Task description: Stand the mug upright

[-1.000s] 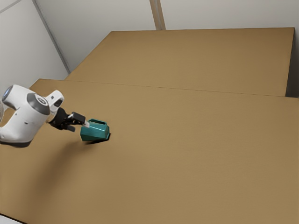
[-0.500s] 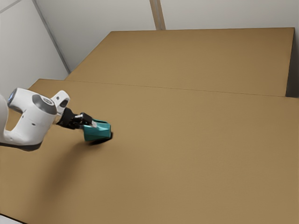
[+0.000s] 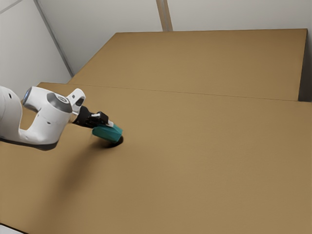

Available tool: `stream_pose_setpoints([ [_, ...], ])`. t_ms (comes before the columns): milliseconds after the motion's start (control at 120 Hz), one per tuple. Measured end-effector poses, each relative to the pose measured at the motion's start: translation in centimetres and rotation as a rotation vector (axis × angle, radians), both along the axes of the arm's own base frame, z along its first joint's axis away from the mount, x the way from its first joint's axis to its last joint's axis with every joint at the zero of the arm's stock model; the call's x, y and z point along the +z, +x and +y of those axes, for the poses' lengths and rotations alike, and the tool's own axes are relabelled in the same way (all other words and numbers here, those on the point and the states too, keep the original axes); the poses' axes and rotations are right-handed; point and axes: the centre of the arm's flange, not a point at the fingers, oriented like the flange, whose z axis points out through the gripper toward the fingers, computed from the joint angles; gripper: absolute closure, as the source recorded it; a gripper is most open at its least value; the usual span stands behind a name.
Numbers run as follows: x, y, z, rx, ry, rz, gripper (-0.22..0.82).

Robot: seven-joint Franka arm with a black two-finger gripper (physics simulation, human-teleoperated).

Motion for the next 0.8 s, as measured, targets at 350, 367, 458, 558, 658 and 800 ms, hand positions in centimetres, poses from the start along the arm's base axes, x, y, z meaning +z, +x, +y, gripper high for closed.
stream_pose_setpoints([
  [350,1.4,1.3,-0.5,-0.003,-0.003,-0.030,0.73],
  [367,1.5,1.3,-0.5,-0.003,-0.003,-0.031,0.73],
  [458,2.0,1.6,-0.4,-0.001,-0.001,-0.040,0.75],
  [558,3.5,1.7,-0.8,-0.007,0.007,-0.063,0.77],
  [658,5.3,1.6,-1.8,-0.047,0.028,-0.080,0.78],
  [800,7.7,2.0,-4.9,-0.265,0.206,-0.014,0.78],
])
